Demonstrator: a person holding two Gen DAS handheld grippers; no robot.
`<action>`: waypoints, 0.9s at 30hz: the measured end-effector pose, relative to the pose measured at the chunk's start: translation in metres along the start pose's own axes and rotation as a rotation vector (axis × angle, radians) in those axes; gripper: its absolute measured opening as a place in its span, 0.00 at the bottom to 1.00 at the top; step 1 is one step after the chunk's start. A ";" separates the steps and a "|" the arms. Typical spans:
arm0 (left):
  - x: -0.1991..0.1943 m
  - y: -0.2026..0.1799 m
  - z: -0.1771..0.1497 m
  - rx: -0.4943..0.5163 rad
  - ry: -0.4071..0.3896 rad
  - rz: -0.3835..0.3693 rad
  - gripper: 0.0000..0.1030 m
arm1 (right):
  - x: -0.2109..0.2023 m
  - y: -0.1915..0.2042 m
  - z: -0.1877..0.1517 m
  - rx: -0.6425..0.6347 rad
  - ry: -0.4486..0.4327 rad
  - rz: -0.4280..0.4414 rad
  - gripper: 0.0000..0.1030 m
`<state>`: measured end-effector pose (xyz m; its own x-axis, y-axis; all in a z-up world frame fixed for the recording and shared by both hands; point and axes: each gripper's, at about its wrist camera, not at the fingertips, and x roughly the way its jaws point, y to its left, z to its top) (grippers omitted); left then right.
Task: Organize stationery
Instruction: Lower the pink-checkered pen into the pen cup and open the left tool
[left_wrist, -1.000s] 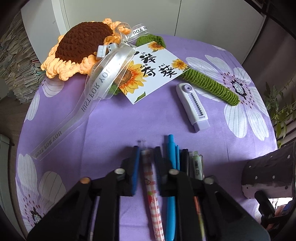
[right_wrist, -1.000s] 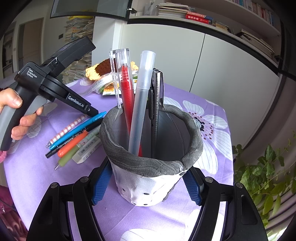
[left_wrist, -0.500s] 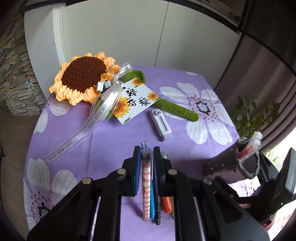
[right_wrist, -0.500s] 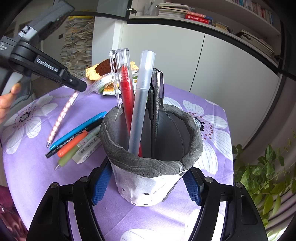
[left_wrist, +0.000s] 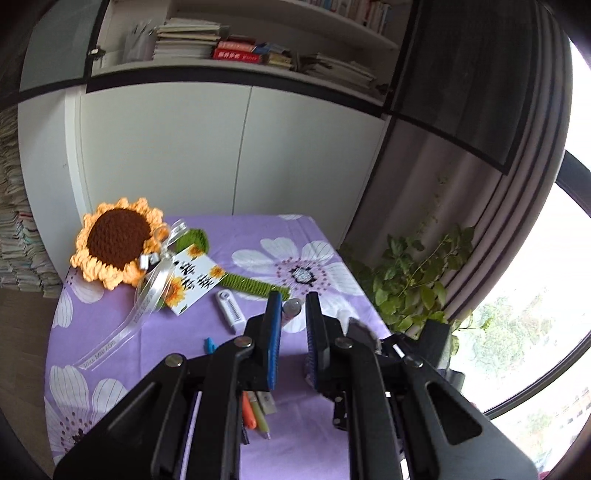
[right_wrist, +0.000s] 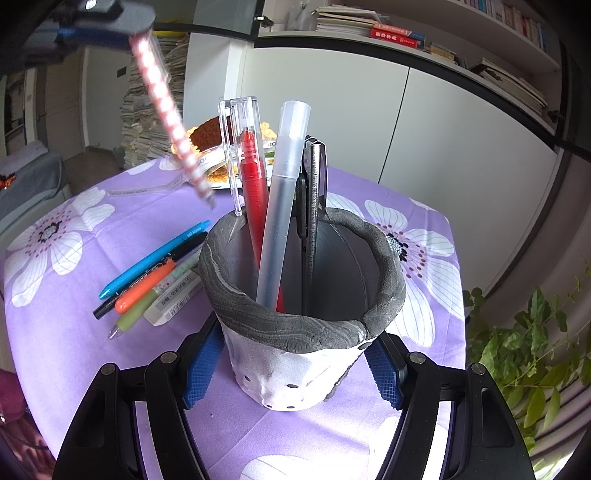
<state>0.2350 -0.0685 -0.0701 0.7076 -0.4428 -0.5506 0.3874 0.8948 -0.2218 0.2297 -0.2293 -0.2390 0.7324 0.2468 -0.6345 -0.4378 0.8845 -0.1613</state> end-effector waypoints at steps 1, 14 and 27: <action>-0.002 -0.006 0.004 0.012 -0.007 -0.024 0.10 | 0.000 0.000 0.000 0.000 0.000 0.000 0.70; -0.012 -0.040 0.020 0.080 -0.071 -0.097 0.10 | 0.000 -0.002 0.000 0.001 0.000 0.000 0.70; 0.062 -0.029 -0.001 0.055 0.121 -0.052 0.10 | 0.000 -0.004 0.001 0.002 0.003 0.002 0.70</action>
<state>0.2671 -0.1222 -0.0988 0.6107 -0.4754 -0.6333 0.4560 0.8649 -0.2096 0.2319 -0.2323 -0.2383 0.7302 0.2474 -0.6368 -0.4380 0.8849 -0.1585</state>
